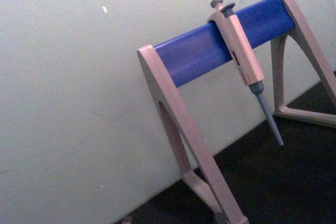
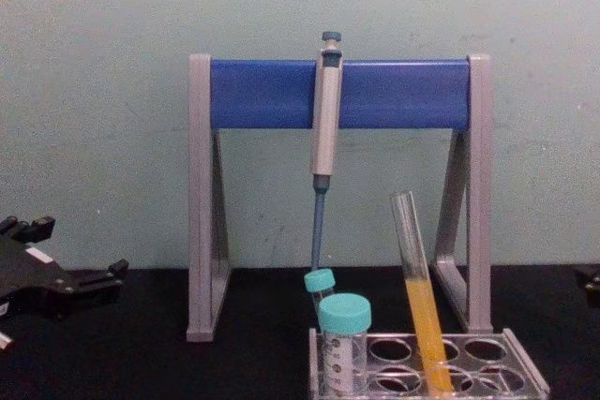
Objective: Pick up the test tube from the test tube rack, shake it, then place it back into the test tube rack.
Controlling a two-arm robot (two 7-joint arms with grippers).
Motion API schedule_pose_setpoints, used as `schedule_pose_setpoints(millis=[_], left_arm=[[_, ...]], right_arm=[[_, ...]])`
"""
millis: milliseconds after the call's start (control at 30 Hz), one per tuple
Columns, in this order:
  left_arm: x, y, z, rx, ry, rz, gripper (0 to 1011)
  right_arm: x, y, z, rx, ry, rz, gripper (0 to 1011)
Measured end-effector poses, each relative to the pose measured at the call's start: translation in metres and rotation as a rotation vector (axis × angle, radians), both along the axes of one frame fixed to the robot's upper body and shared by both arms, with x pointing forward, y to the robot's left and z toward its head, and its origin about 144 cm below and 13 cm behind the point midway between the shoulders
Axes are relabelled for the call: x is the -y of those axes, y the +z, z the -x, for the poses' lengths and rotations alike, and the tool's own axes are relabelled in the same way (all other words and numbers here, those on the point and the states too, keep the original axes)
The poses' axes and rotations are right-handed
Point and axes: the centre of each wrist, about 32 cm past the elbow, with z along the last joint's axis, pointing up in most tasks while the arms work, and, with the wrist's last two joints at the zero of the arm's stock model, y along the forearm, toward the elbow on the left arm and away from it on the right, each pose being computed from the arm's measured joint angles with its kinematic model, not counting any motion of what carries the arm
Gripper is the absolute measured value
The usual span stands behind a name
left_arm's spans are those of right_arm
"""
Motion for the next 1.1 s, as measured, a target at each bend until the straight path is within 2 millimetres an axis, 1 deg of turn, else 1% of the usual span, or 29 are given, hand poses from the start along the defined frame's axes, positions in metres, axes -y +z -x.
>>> schedule_pose_setpoints(millis=[1100], left_arm=[[0.0000, 0.0000, 0.0000, 0.000, 0.000, 0.000, 1001]], right_arm=[[0.0000, 0.0000, 0.0000, 0.000, 0.000, 0.000, 1000]])
